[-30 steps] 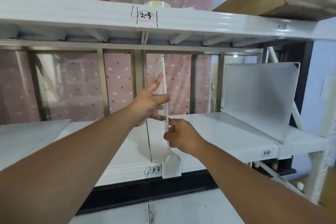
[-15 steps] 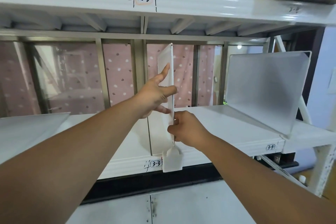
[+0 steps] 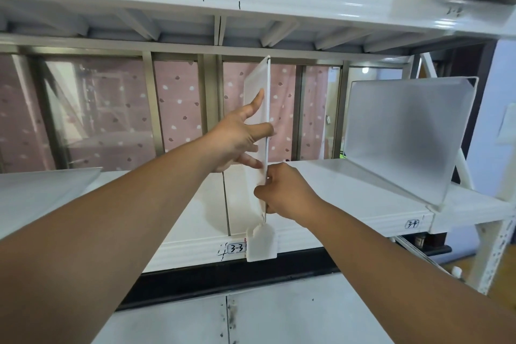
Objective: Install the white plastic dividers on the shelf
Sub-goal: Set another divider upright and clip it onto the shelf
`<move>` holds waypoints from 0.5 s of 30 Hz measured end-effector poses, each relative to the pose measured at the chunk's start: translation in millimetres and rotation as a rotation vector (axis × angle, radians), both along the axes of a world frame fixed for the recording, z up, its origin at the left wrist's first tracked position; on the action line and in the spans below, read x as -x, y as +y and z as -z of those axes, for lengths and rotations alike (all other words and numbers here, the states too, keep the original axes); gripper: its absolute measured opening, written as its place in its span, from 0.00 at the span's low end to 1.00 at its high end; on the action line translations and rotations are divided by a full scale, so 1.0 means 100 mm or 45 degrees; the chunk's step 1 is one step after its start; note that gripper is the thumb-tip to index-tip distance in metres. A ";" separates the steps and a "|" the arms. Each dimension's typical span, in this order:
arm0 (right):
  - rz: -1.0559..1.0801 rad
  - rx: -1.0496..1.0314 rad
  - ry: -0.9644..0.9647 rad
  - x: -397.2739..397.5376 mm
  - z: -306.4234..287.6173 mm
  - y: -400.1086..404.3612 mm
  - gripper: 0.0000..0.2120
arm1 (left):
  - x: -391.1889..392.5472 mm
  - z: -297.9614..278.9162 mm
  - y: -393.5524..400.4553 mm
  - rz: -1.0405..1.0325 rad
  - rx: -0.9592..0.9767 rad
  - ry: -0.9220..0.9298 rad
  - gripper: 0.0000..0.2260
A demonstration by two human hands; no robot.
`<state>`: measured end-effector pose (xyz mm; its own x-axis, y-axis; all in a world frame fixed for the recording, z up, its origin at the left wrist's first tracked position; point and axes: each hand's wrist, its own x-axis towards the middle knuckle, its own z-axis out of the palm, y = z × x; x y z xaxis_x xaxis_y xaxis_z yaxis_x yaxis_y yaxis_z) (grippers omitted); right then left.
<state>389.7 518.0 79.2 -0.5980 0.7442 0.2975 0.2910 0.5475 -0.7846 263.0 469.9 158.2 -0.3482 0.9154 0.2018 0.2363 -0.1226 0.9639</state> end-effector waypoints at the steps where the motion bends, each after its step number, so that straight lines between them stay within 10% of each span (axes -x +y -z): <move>1: -0.004 0.010 0.003 0.01 0.00 -0.01 0.08 | 0.01 0.00 -0.01 0.005 0.005 0.007 0.39; 15: 0.039 -0.074 -0.072 0.01 0.01 -0.08 0.05 | 0.03 0.02 -0.01 0.026 -0.012 0.022 0.39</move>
<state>388.3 510.3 78.1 -0.5920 0.7450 0.3073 0.3515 0.5819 -0.7334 259.6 468.9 155.7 -0.3255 0.9204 0.2165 0.2503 -0.1369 0.9584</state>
